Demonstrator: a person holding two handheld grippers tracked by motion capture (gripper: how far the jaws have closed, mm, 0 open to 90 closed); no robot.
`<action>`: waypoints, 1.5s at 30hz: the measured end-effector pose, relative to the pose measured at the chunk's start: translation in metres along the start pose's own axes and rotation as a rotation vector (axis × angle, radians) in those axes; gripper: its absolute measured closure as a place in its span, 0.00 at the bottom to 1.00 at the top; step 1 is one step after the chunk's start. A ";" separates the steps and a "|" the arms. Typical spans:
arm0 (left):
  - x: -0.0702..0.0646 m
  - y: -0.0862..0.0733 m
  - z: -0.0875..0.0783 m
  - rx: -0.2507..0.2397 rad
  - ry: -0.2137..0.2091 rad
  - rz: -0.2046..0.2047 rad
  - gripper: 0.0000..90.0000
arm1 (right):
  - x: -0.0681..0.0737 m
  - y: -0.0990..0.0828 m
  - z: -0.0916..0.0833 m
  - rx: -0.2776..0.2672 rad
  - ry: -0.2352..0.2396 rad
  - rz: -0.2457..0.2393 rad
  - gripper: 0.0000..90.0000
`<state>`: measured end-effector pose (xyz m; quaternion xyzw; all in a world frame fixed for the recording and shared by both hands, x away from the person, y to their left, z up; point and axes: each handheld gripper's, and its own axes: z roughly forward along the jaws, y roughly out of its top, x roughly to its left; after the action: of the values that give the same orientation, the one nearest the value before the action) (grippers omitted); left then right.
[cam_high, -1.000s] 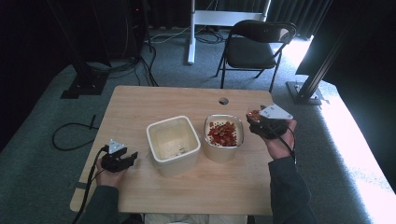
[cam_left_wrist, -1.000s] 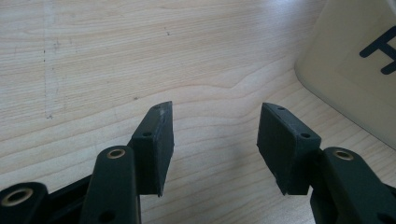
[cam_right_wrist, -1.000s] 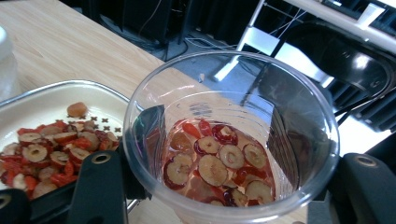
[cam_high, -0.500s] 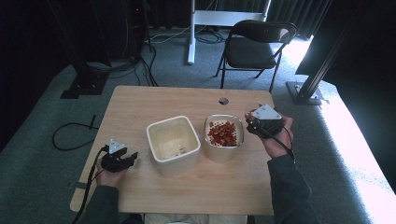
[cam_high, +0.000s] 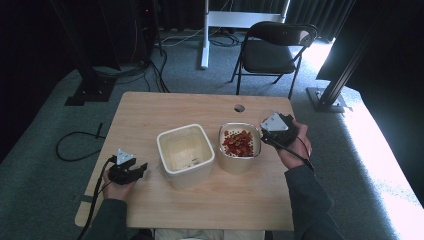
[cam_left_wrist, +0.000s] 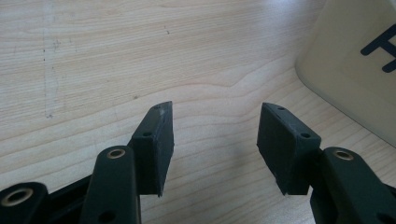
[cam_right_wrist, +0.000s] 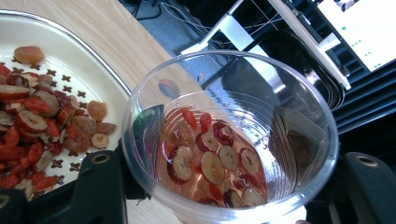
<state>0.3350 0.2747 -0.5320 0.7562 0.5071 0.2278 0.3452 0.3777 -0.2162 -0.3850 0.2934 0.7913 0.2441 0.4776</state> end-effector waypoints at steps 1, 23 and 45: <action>0.000 0.000 0.000 0.000 0.000 0.000 0.52 | 0.001 0.001 0.000 0.005 -0.001 -0.005 0.40; 0.000 0.000 0.000 -0.002 0.000 -0.003 0.52 | 0.019 0.014 0.007 0.027 -0.034 -0.174 0.40; 0.000 0.000 0.000 -0.002 -0.001 -0.003 0.52 | 0.032 0.021 0.014 0.086 -0.073 -0.366 0.40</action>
<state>0.3351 0.2748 -0.5319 0.7551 0.5081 0.2275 0.3464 0.3829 -0.1773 -0.3966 0.1734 0.8232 0.1081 0.5296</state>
